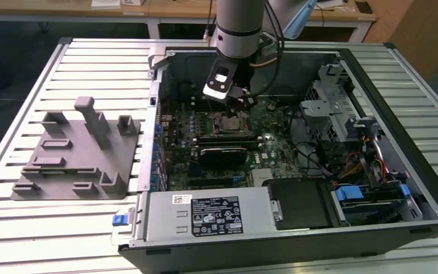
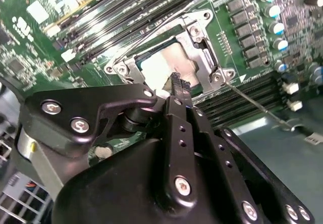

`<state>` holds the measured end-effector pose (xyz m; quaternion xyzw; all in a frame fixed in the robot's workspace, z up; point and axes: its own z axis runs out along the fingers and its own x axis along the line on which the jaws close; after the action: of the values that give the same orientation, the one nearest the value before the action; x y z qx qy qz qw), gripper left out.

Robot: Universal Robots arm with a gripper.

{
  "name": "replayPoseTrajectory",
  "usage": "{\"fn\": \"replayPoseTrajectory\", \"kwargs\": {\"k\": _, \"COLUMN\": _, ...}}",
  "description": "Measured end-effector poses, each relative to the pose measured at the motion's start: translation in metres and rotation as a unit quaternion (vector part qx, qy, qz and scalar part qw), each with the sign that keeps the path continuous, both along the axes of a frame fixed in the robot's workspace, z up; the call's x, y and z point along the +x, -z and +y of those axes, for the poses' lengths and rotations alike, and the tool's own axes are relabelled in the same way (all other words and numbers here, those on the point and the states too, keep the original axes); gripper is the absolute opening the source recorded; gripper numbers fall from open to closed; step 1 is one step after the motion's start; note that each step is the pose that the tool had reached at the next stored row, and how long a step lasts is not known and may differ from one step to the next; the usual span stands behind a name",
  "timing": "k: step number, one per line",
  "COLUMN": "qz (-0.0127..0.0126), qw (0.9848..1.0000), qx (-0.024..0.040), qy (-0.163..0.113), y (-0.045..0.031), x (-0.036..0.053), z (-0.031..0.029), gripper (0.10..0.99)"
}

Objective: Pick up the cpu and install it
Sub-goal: 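Close the cpu cover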

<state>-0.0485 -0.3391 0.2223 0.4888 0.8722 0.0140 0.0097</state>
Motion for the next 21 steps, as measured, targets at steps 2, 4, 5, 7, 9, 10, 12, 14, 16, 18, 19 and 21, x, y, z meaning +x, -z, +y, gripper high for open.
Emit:
{"fn": "replayPoseTrajectory", "kwargs": {"k": 2, "qz": 0.0, "qw": 0.9998, "qx": -0.0008, "qy": -0.019, "y": 0.0001, "x": 0.0, "z": 0.0, "gripper": 0.106}}
{"fn": "replayPoseTrajectory", "kwargs": {"k": 4, "qz": 0.0, "qw": 0.9993, "qx": -0.0015, "qy": -0.037, "y": 0.0001, "x": 0.0, "z": 0.0, "gripper": 0.106}}
{"fn": "replayPoseTrajectory", "kwargs": {"k": 5, "qz": 0.0, "qw": 0.999, "qx": -0.0019, "qy": -0.045, "y": 0.0002, "x": 0.0, "z": 0.0, "gripper": 0.106}}
{"fn": "replayPoseTrajectory", "kwargs": {"k": 7, "qz": 0.0, "qw": 0.998, "qx": -0.0029, "qy": -0.064, "y": 0.0003, "x": 0.0, "z": 0.0, "gripper": 0.106}}
{"fn": "replayPoseTrajectory", "kwargs": {"k": 9, "qz": 0.0, "qw": 0.9967, "qx": -0.0039, "qy": -0.081, "y": 0.0003, "x": 0.0, "z": 0.0, "gripper": 0.106}}
{"fn": "replayPoseTrajectory", "kwargs": {"k": 10, "qz": 0.0001, "qw": 0.996, "qx": -0.0044, "qy": -0.09, "y": 0.0003, "x": 0.0, "z": 0.0, "gripper": 0.106}}
{"fn": "replayPoseTrajectory", "kwargs": {"k": 12, "qz": 0.0001, "qw": 0.9942, "qx": -0.0055, "qy": -0.108, "y": 0.0004, "x": 0.0, "z": 0.0, "gripper": 0.106}}
{"fn": "replayPoseTrajectory", "kwargs": {"k": 14, "qz": 0.0001, "qw": 0.9921, "qx": -0.0066, "qy": -0.125, "y": 0.0005, "x": 0.0, "z": 0.0, "gripper": 0.106}}
{"fn": "replayPoseTrajectory", "kwargs": {"k": 16, "qz": 0.0001, "qw": 0.9898, "qx": -0.0077, "qy": -0.142, "y": 0.0006, "x": 0.0, "z": 0.0, "gripper": 0.106}}
{"fn": "replayPoseTrajectory", "kwargs": {"k": 18, "qz": 0.0002, "qw": 0.9871, "qx": -0.009, "qy": -0.16, "y": 0.0007, "x": 0.0, "z": 0.0, "gripper": 0.106}}
{"fn": "replayPoseTrajectory", "kwargs": {"k": 19, "qz": 0.0002, "qw": 0.9857, "qx": -0.0097, "qy": -0.168, "y": 0.0008, "x": 0.0, "z": 0.0, "gripper": 0.106}}
{"fn": "replayPoseTrajectory", "kwargs": {"k": 21, "qz": 0.0003, "qw": 0.9827, "qx": -0.0111, "qy": -0.185, "y": 0.0008, "x": 0.0, "z": 0.0, "gripper": 0.106}}
